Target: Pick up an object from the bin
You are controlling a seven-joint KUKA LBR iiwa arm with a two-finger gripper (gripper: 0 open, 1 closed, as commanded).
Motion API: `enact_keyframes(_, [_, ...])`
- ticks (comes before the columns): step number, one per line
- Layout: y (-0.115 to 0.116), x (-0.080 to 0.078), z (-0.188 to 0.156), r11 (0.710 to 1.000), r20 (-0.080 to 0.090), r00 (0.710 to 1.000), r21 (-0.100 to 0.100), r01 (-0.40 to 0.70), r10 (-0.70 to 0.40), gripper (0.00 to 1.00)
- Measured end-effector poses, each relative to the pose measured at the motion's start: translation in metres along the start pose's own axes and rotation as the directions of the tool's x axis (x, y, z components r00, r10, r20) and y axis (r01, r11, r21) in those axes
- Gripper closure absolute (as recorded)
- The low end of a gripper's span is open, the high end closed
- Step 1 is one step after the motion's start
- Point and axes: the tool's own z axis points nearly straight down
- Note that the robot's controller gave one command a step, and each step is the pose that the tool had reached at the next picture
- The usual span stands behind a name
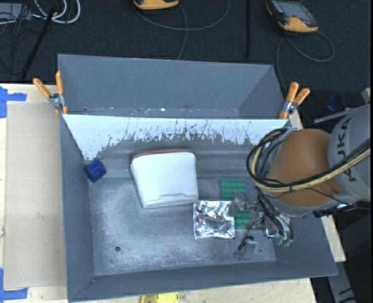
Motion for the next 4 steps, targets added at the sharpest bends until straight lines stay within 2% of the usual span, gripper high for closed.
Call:
enact_keyframes(1, [-0.0023, -0.0052, 0.0466, 0.992, -0.004, 0.992, 0.0, -0.129, 0.129, 0.0])
enact_keyframes(2, [-0.0018, -0.0055, 0.0467, 0.992, -0.003, 0.992, 0.0, -0.126, 0.126, 0.0])
enact_keyframes(3, [-0.0016, -0.005, 0.0471, 0.992, -0.006, 0.992, 0.0, -0.124, 0.124, 1.0])
enact_keyframes(4, [-0.0014, -0.0046, 0.0439, 0.993, -0.003, 0.993, 0.0, -0.119, 0.119, 1.0])
